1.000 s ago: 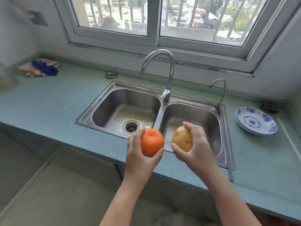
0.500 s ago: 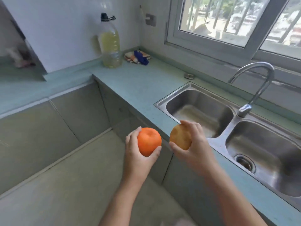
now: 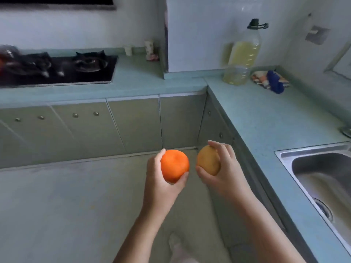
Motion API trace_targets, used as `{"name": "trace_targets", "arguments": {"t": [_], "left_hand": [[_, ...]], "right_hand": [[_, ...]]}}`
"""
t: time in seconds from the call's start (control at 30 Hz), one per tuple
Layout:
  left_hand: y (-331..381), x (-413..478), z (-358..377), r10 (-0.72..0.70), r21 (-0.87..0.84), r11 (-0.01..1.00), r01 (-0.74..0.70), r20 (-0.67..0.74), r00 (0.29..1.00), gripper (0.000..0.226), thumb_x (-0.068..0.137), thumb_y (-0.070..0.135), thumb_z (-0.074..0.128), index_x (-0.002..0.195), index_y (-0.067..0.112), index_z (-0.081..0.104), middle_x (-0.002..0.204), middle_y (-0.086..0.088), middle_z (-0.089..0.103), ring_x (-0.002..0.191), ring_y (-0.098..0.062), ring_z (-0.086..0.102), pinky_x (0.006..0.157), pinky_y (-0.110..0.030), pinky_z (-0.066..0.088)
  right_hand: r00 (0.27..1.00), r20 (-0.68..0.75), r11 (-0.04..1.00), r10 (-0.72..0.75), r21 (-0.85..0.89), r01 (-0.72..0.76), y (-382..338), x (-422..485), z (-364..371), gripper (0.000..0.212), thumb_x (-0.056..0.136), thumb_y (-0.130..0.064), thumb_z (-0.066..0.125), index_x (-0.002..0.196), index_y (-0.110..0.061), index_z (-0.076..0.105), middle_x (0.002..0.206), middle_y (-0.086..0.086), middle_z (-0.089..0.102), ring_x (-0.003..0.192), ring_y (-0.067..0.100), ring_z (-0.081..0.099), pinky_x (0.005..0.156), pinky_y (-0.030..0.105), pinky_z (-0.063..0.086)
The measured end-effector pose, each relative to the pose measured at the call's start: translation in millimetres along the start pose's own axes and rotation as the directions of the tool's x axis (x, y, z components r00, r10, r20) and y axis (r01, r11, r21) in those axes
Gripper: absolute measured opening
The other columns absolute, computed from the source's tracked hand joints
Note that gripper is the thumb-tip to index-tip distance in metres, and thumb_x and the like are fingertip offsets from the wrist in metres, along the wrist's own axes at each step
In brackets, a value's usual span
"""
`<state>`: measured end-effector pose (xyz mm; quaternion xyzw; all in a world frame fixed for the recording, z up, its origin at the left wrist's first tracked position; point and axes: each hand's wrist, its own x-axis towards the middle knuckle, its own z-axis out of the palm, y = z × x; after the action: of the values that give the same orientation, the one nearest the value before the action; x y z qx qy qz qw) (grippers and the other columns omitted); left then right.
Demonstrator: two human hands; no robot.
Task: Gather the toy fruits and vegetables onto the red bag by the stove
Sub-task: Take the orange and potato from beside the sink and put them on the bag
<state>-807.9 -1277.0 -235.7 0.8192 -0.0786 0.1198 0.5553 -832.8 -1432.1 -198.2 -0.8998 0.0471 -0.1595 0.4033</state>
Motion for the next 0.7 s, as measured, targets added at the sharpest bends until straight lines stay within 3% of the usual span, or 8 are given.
{"name": "trace_targets", "arguments": {"t": [0.2, 0.43, 0.6, 0.7], "left_hand": [[-12, 65, -17, -0.027, 0.074, 0.997, 0.037, -0.132, 0.991, 0.076, 0.061, 0.023, 0.084, 0.127, 0.017, 0.045, 0.115, 0.01, 0.046, 0.101, -0.001, 0.045, 0.078, 0.004, 0.03], [-31, 124, -35, -0.065, 0.087, 0.992, 0.089, -0.244, 0.968, 0.075, 0.063, 0.021, 0.084, 0.127, 0.02, 0.044, 0.12, 0.007, 0.047, 0.105, 0.0, 0.046, 0.081, 0.003, 0.029], [-49, 147, -71, -0.113, 0.07, 0.985, 0.155, -0.414, 0.903, 0.072, 0.059, 0.037, 0.074, 0.122, 0.028, 0.041, 0.114, 0.022, 0.043, 0.104, 0.021, 0.039, 0.081, 0.002, 0.031], [-66, 147, -101, -0.157, 0.062, 0.974, 0.219, -0.516, 0.842, 0.073, 0.06, 0.037, 0.076, 0.125, 0.024, 0.044, 0.119, 0.017, 0.046, 0.107, 0.01, 0.044, 0.086, -0.009, 0.038]], "right_hand": [[0.991, 0.083, 0.993, -0.105, 0.064, 0.1, -17, 80, 38, 0.064, 0.07, -0.027, 0.073, 0.126, -0.025, 0.043, 0.119, -0.011, 0.038, 0.099, 0.001, 0.043, 0.078, 0.016, 0.038], [0.964, 0.172, 0.975, -0.203, 0.125, 0.183, -32, 163, 68, 0.065, 0.07, -0.024, 0.074, 0.127, -0.022, 0.043, 0.119, -0.009, 0.039, 0.097, 0.004, 0.044, 0.076, 0.01, 0.031], [0.895, 0.285, 0.938, -0.342, 0.168, 0.305, -58, 205, 112, 0.064, 0.069, -0.024, 0.074, 0.125, -0.02, 0.045, 0.117, -0.008, 0.044, 0.095, 0.001, 0.044, 0.074, 0.001, 0.032], [0.845, 0.366, 0.919, -0.389, 0.221, 0.327, -79, 215, 145, 0.062, 0.068, -0.026, 0.074, 0.124, -0.023, 0.047, 0.116, -0.01, 0.045, 0.093, -0.003, 0.043, 0.073, -0.004, 0.031]]}}
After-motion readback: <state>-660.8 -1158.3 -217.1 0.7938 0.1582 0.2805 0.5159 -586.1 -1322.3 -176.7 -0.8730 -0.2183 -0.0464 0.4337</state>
